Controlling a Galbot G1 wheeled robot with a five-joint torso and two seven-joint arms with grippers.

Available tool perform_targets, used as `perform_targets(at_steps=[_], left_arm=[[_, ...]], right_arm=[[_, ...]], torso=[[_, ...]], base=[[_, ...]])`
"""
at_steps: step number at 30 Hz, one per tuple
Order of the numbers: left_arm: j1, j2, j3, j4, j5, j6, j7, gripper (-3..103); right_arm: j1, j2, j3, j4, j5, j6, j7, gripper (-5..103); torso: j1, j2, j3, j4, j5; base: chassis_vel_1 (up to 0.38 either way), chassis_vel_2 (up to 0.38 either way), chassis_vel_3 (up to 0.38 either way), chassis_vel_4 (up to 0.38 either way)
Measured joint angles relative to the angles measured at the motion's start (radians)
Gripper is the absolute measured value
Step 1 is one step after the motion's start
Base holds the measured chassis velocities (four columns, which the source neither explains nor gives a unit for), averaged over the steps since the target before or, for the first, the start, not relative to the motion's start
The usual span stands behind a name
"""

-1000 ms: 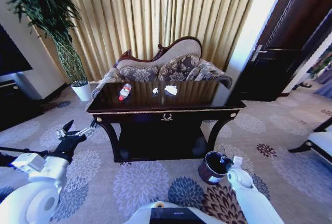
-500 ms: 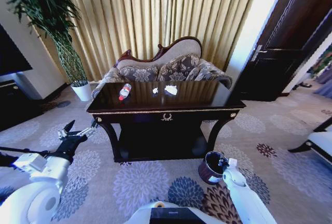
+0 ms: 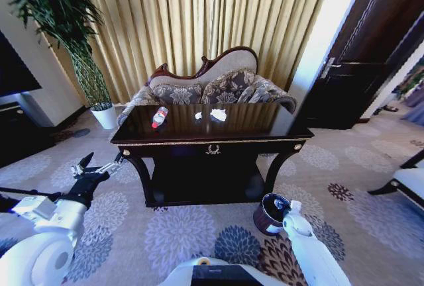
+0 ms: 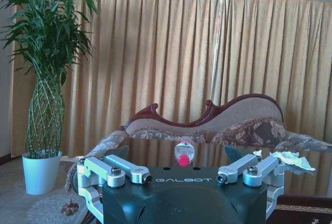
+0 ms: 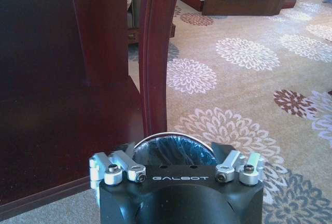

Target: Move to the front of the table and place the trash on the table into the trash bin.

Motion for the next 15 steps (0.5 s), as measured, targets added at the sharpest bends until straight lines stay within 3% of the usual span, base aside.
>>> perform_targets(at_steps=[2,3,5,6,15], left_arm=[[0.0,0.0,0.0,0.0,0.0,0.0,0.0,100],[0.0,0.0,0.0,0.0,0.0,0.0,0.0,100],[0.001,0.0,0.0,0.0,0.0,0.0,0.0,100],[0.002,0.0,-0.001,0.0,-0.001,0.0,0.0,100],[0.002,-0.001,-0.002,0.0,-0.001,-0.001,0.0,100]], right_arm=[[-0.001,-0.001,0.001,0.001,0.001,0.0,0.0,84],[-0.005,-0.002,0.002,0.004,0.003,0.0,0.0,94],[-0.009,-0.004,0.003,0.008,0.005,0.0,0.0,94],[-0.013,-0.005,0.004,0.012,0.007,0.0,0.0,99],[-0.021,-0.007,0.009,0.023,0.013,-0.002,0.0,100]], torso=[[0.0,0.0,0.0,0.0,0.0],[0.0,0.0,0.0,0.0,0.0001],[0.0,0.0,0.0,0.0,0.0001],[0.0,0.0,0.0,0.0,0.0001],[0.0,0.0,0.0,0.0,0.0001]], base=[[0.0,0.0,0.0,0.0],[0.0,0.0,0.0,0.0],[0.0,0.0,0.0,0.0],[0.0,0.0,0.0,0.0],[0.0,0.0,0.0,0.0]])
